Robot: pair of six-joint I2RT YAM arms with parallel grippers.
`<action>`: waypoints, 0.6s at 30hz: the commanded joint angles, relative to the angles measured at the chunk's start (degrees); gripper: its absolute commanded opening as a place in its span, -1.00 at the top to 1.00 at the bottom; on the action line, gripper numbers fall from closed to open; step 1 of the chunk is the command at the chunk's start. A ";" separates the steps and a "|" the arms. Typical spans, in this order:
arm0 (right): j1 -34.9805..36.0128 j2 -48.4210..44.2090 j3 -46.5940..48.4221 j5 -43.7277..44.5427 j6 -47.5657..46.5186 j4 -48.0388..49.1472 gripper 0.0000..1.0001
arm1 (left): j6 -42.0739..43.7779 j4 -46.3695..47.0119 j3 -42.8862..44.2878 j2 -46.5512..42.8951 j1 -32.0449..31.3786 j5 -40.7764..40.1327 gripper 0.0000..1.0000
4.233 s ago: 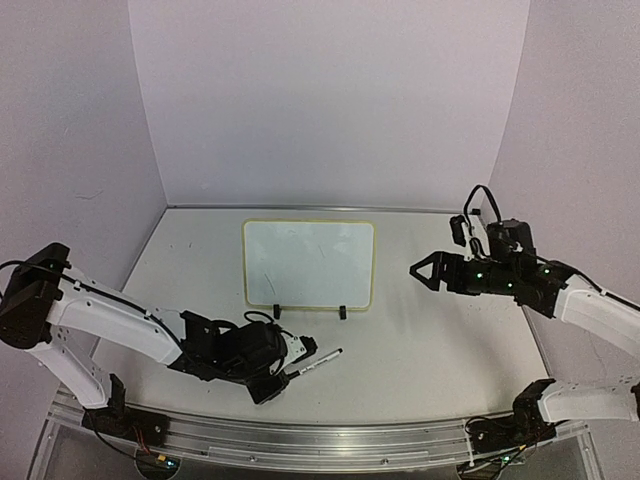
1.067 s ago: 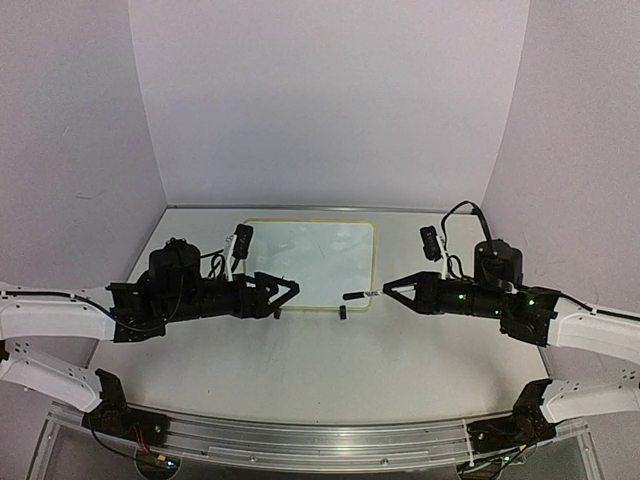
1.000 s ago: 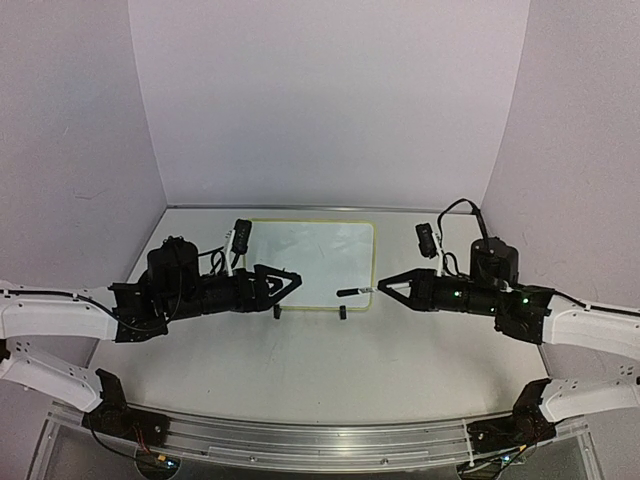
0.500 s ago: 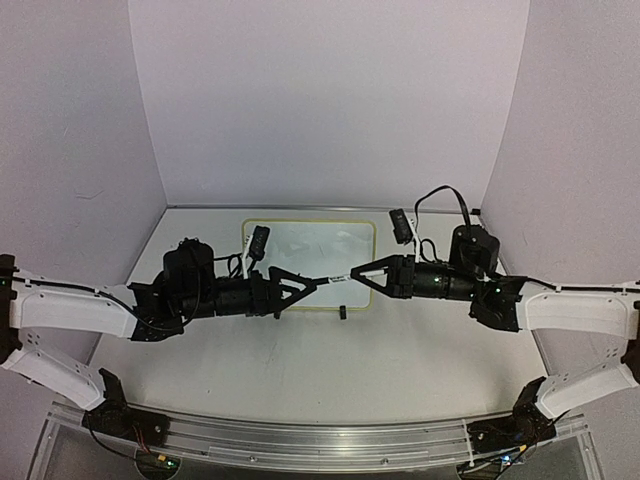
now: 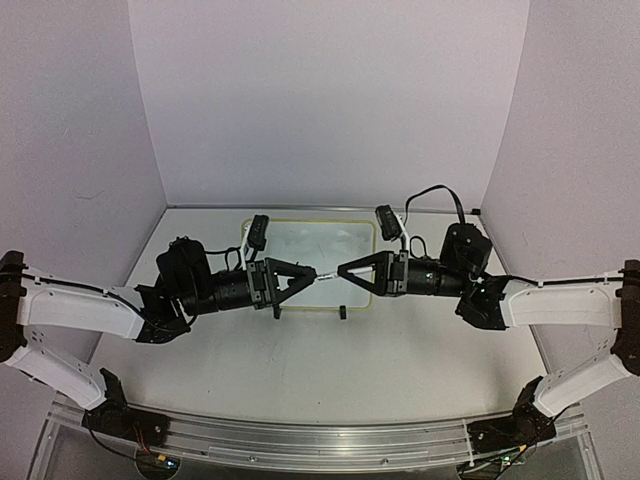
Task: Write a sentence on the whiteboard
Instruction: Pick up the whiteboard marker.
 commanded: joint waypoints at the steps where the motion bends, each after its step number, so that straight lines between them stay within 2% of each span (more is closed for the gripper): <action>1: 0.26 0.35 -0.08 -0.85 2.97 7.58 1.00 | -1.66 5.80 -0.43 -0.26 0.40 1.75 0.34; 4: 0.26 0.48 0.00 -0.47 3.02 8.00 1.00 | -1.93 6.12 -0.08 0.11 0.41 2.78 0.40; 10: 0.22 0.79 0.02 -0.23 2.98 8.19 1.00 | -2.17 6.75 -0.60 -0.42 0.49 2.51 0.64; 18: 0.27 0.04 -1.06 0.30 2.67 8.21 1.00 | -2.69 6.72 -2.39 -2.82 0.88 0.85 0.55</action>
